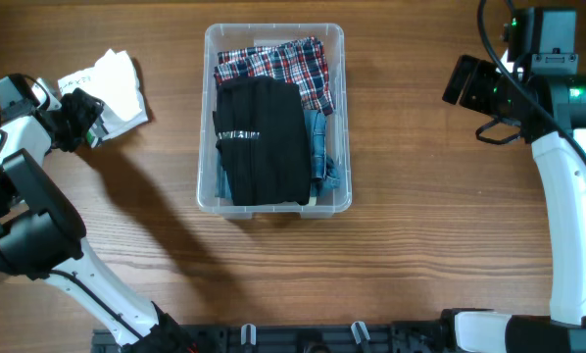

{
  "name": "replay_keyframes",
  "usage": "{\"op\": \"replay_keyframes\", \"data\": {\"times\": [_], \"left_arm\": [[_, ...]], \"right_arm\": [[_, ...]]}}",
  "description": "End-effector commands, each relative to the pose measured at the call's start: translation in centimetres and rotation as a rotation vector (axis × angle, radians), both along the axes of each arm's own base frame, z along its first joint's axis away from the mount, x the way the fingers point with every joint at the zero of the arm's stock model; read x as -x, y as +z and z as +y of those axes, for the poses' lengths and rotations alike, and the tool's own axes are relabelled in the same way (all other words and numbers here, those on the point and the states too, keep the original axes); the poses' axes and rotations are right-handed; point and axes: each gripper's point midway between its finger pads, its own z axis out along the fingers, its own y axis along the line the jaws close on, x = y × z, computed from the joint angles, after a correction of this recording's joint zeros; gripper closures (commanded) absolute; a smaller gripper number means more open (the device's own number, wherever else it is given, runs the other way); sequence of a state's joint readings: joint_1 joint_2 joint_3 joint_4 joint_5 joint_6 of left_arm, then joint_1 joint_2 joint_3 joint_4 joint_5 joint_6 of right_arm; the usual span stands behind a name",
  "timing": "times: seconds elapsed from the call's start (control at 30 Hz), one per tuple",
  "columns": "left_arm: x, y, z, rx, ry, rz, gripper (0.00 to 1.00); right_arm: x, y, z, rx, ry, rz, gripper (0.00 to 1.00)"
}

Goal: Pack container
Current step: 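Lower the left gripper onto the white T-shirt's edge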

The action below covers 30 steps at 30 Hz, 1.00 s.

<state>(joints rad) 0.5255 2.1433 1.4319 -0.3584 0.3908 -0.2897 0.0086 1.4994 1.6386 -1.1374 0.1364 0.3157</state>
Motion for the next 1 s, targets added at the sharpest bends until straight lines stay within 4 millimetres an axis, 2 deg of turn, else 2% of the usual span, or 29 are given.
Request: {"op": "replay_keyframes", "data": {"times": [0.0,0.23,0.37,0.67,0.73,0.83,0.97], "left_arm": [[1.4,-3.5,-1.7,0.06,-0.021,0.085,0.24],[1.6,-3.7,-1.7,0.044,-0.034,0.095,0.31],[1.6,-3.7,-1.7,0.044,-0.035,0.095,0.39],[1.6,-3.6,-1.7,0.045,-0.034,0.095,0.82],[1.6,-3.6,-1.6,0.047,-0.03,0.095,0.86],[1.5,-2.9,-1.6,0.052,-0.031,0.081,0.96],[1.3,-0.3,-1.7,0.07,-0.04,0.032,0.96]], "right_arm": [[-0.2,0.1,-0.2,0.016,-0.001,-0.002,0.0],[-0.2,0.1,-0.2,0.016,-0.001,-0.002,0.0],[-0.2,0.1,-0.2,0.016,-0.001,-0.002,0.0],[-0.2,0.1,-0.2,0.016,0.0,-0.002,0.0],[-0.2,0.1,-0.2,0.016,-0.001,-0.002,0.0],[-0.2,0.1,-0.2,0.016,-0.001,-0.002,0.0],[-0.2,0.1,-0.2,0.016,-0.001,-0.002,0.0]]}}
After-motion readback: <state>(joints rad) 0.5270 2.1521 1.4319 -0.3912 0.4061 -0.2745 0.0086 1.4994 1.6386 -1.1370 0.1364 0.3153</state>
